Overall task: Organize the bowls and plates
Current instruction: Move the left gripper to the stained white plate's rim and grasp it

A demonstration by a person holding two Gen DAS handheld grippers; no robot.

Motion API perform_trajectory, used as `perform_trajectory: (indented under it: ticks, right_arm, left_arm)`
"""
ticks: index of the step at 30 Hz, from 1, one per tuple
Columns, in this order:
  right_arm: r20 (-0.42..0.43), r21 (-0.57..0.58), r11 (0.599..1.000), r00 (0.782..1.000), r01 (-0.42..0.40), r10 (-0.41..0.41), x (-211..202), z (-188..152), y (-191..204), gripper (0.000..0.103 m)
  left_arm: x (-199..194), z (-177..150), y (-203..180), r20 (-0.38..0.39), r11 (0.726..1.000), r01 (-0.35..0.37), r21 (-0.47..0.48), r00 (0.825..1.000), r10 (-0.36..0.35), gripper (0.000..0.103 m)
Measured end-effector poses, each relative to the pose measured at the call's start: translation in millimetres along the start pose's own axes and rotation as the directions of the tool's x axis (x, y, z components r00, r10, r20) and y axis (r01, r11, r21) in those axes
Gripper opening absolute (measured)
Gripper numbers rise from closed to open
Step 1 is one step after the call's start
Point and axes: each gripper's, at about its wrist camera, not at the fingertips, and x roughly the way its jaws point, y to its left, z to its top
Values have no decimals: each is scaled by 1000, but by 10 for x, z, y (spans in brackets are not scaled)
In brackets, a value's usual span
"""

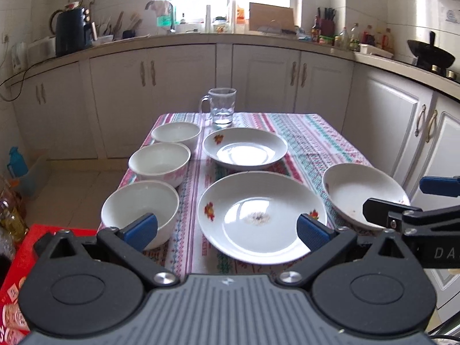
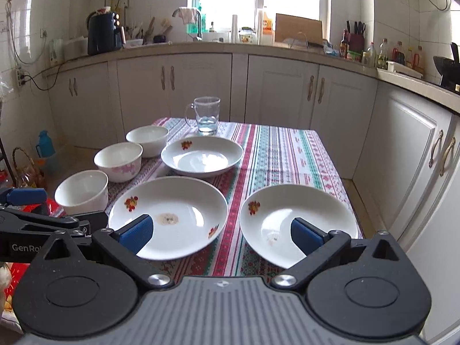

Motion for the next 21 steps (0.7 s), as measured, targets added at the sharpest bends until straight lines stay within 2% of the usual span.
perform_trajectory:
  ticks: [3,6,10,15,19,21]
  right_arm:
    - [22,3,1000,1000,2,-2,-20,26,-36,103]
    - [40,1,1000,999,0,0,-39,39,-103,103]
    - [56,-4,1000,998,-3,3,-48,58,-252,103]
    - [61,-53,998,998,33,-30,-22,58,-474,103]
    - [46,-75,995,997,61,-57,27,14,-696,103]
    - [35,-81,995,998,61,-58,68,-34,-798,103]
  left_arm:
    - [20,54,12,1,999,54,1,999,-54,102]
    - [28,89,5,22,997,76,8,997,-76,102]
    - [86,142,-23,24,996,79,39,996,-80,102]
    - [190,229,-7,46,998,62,16,997,-63,102]
    - [316,299,-60,35,996,56,63,998,-59,102]
    - [404,321,-98,2,993,76,85,997,-76,102]
